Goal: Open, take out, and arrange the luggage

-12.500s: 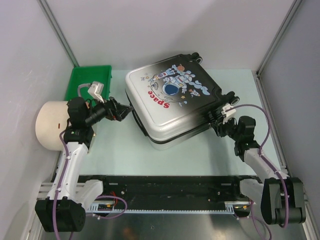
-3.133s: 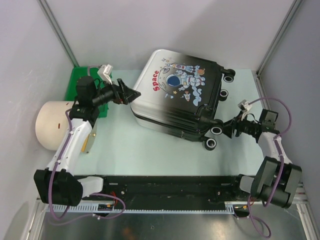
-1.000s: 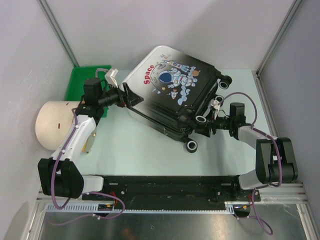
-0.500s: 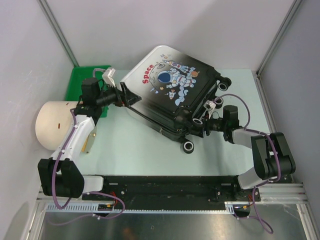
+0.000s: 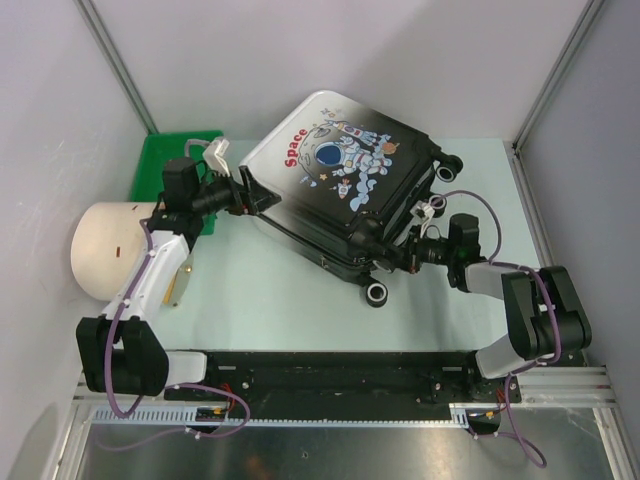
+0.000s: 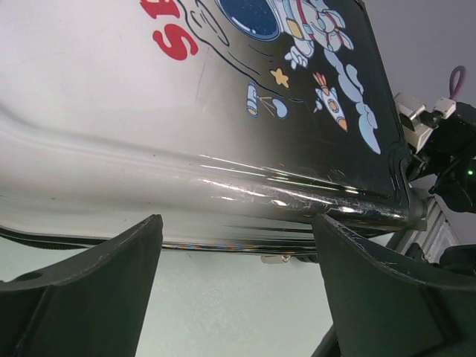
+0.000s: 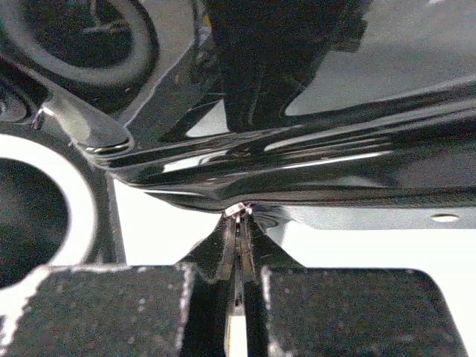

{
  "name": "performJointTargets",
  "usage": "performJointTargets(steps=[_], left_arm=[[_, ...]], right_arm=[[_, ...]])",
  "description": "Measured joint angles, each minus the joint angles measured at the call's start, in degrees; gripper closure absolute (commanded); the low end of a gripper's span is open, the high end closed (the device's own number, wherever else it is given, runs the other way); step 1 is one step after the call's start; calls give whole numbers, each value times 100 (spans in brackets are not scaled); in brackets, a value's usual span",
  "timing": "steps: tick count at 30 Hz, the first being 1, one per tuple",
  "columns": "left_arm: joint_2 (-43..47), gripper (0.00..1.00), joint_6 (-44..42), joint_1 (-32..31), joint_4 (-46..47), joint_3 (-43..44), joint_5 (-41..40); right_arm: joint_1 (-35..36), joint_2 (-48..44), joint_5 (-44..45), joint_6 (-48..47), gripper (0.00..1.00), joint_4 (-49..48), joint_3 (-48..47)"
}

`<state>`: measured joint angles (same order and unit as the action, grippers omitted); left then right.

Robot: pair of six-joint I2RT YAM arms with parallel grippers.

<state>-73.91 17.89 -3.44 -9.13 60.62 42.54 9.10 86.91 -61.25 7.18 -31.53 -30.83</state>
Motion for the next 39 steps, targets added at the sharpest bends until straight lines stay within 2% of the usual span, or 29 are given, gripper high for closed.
performJointTargets(steps=[5, 10, 12, 17, 19, 22, 26, 30, 34, 39], left_arm=[[-15, 14, 0, 61, 0, 0, -129], [-282, 15, -4, 175, 0, 37, -332], [-476, 12, -52, 221, -35, 116, -332], [-511, 0, -874, 216, -385, 411, 205], [-358, 0, -1467, 129, -610, 584, 492], [-177, 0, -2695, -599, -1390, 1384, 496], [-42, 0, -4503, -2643, -2339, 2247, -118], [-284, 0, -5947, -4197, -3143, 2468, -863], [-1106, 0, -7007, -4846, -3668, 2830, -1606], [-2243, 0, -7622, -5130, -3930, 3582, -2164]], right_arm=[[-216, -205, 413, 125, 100, 24, 0], [-313, -625, 1204, -459, 100, 450, -4], [-380, -649, 1434, -758, 100, 452, -31], [-577, -417, 1397, -1137, 100, 361, -229], [-654, -297, 1388, -1172, 100, 361, -387], [-623, -280, 1397, -1209, 100, 413, -455], [-557, -280, 1434, -1233, 100, 426, -461], [-520, -282, 1491, -1244, 100, 450, -479], [-503, -304, 1537, -1327, 100, 540, -498], [-466, -332, 1665, -1488, 100, 645, -516]])
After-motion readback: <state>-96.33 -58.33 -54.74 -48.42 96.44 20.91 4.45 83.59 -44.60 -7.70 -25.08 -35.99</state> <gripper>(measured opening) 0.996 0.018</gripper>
